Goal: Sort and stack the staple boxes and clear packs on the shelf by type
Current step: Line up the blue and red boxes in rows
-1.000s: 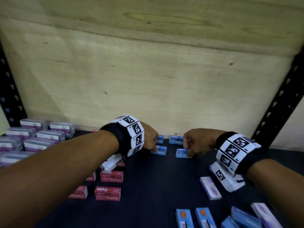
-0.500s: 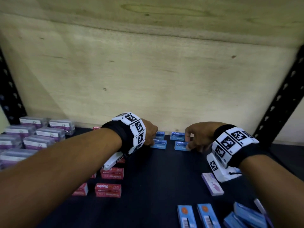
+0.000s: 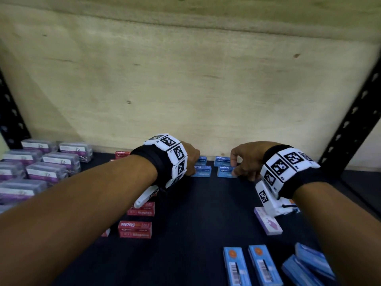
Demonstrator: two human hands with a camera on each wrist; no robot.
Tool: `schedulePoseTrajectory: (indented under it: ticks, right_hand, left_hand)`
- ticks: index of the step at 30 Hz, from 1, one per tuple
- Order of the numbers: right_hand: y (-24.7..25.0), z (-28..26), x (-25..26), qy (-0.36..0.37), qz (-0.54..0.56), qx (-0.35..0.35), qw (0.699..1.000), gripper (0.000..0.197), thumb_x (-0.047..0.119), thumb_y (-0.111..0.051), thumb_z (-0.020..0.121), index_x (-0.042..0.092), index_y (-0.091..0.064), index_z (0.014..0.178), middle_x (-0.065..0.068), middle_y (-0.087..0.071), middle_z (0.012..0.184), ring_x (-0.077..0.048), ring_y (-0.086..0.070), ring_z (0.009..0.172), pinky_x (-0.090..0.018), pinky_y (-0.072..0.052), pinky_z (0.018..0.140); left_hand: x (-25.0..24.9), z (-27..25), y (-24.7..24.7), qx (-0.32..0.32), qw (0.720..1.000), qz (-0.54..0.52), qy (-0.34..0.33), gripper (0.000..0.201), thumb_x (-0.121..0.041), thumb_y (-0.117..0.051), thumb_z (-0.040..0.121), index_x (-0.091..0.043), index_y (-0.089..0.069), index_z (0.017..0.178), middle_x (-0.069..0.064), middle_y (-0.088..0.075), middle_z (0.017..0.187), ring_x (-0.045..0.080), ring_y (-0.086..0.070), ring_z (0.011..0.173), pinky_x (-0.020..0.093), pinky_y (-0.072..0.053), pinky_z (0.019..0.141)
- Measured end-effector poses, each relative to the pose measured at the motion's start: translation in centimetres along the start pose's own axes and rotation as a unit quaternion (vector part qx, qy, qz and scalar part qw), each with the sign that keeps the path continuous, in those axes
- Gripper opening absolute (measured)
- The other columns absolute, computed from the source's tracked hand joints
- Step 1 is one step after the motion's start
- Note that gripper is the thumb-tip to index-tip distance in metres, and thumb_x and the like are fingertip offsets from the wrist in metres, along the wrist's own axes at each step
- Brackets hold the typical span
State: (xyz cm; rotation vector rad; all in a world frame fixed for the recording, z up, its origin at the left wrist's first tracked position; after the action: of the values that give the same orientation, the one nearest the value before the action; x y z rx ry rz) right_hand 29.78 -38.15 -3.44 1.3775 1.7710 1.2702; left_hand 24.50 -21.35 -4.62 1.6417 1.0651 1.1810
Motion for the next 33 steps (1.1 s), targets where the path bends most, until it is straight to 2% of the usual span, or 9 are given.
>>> schedulePoseTrajectory:
  ticks: [7,9,13,16,19,22,27,31,33]
  right_hand:
    - [0.1,-0.1,-0.4,-0.009,0.013,0.019,1.000,0.040,0.025,-0.079,0.082,0.021,-0.051,0.110,-0.001,-0.062,0.069,-0.019,-0.061,0.060,-0.029,-0.052,0.059]
    - [0.1,-0.2,-0.8,-0.009,0.041,0.031,0.999,0.043,0.022,-0.081,0.080,0.026,-0.049,0.108,-0.003,-0.065,0.071,-0.022,-0.065,0.063,-0.032,-0.055,0.060]
    - [-0.2,-0.6,-1.7,0.013,0.079,0.043,0.996,0.046,0.017,-0.080,0.081,0.028,-0.046,0.110,-0.013,-0.069,0.092,-0.025,-0.068,0.078,-0.044,-0.060,0.080]
    - [-0.1,-1.5,-2.2,0.037,0.074,0.058,0.995,0.046,0.022,-0.077,0.084,0.031,-0.044,0.115,-0.017,-0.070,0.108,-0.019,-0.065,0.077,-0.039,-0.057,0.080]
    - [0.2,-3.0,-2.9,0.045,0.050,0.051,0.996,0.045,0.031,-0.074,0.085,0.037,-0.048,0.122,-0.008,-0.070,0.103,-0.015,-0.065,0.081,-0.029,-0.051,0.078]
    - [0.8,-4.8,-3.7,0.035,0.034,0.021,0.999,0.037,0.037,-0.075,0.083,0.038,-0.058,0.116,-0.007,-0.072,0.108,-0.018,-0.065,0.090,-0.032,-0.049,0.087]
    - [1.0,-8.0,-5.3,0.000,0.054,0.017,0.998,0.031,0.032,-0.083,0.076,0.026,-0.067,0.102,-0.006,-0.073,0.088,-0.018,-0.061,0.072,-0.036,-0.055,0.081]
    - [-0.7,-10.8,-6.2,-0.025,0.050,0.038,0.998,0.022,0.021,-0.081,0.078,0.019,-0.070,0.096,-0.005,-0.074,0.085,-0.017,-0.060,0.071,-0.027,-0.049,0.066]
    - [-1.8,-12.4,-6.3,-0.029,0.030,0.038,0.998,0.022,0.024,-0.082,0.078,0.019,-0.070,0.096,0.006,-0.071,0.067,-0.011,-0.060,0.062,-0.024,-0.050,0.064]
  left_hand:
    - [0.3,-0.3,-0.2,0.002,0.999,-0.033,0.008,0.043,-0.037,-0.057,0.094,-0.010,-0.043,0.124,0.009,-0.058,0.112,0.023,-0.050,0.084,0.031,-0.037,0.068]
    - [0.4,-0.5,-0.2,0.000,0.999,-0.054,0.007,0.046,-0.037,-0.061,0.091,-0.011,-0.040,0.122,0.009,-0.059,0.101,0.024,-0.052,0.080,0.031,-0.038,0.063]
    - [0.4,-1.2,-0.1,0.015,0.995,-0.095,0.004,0.047,-0.037,-0.064,0.089,-0.015,-0.035,0.119,0.001,-0.052,0.078,0.021,-0.049,0.069,0.033,-0.039,0.064]
    - [0.2,-2.0,0.4,0.000,0.994,-0.111,0.006,0.049,-0.038,-0.065,0.089,-0.021,-0.033,0.123,-0.003,-0.049,0.071,0.018,-0.048,0.065,0.031,-0.039,0.065]
    - [0.4,-3.1,1.2,-0.003,0.992,-0.127,0.000,0.049,-0.042,-0.064,0.088,-0.024,-0.033,0.121,-0.003,-0.062,0.081,0.021,-0.059,0.076,0.033,-0.048,0.074]
    - [0.1,-4.8,2.6,0.011,0.990,-0.140,-0.022,0.041,-0.047,-0.062,0.089,-0.030,-0.038,0.118,-0.002,-0.068,0.103,0.021,-0.063,0.091,0.041,-0.051,0.089]
    - [-3.1,-8.4,3.8,0.055,0.987,-0.132,-0.074,0.029,-0.047,-0.065,0.086,-0.028,-0.063,0.108,-0.011,-0.059,0.098,0.013,-0.057,0.094,0.032,-0.047,0.090]
    - [-6.2,-10.7,3.1,0.073,0.982,-0.137,-0.109,0.033,-0.047,-0.068,0.084,-0.026,-0.064,0.109,-0.009,-0.065,0.103,0.011,-0.058,0.094,0.031,-0.047,0.090]
    - [-7.6,-11.6,2.5,0.077,0.981,-0.130,-0.120,0.038,-0.051,-0.069,0.082,-0.026,-0.064,0.110,-0.008,-0.066,0.107,0.011,-0.059,0.094,0.030,-0.047,0.088]
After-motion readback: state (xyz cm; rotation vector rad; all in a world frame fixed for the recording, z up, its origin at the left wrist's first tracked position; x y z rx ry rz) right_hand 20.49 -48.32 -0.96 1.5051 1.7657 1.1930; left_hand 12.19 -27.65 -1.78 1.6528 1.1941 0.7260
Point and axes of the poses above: each hand's wrist, its own z-axis towards the middle knuckle, its own y-axis out of the back of the hand, x = y × z, the point moved 2 cm from there along z, towards the middle knuckle
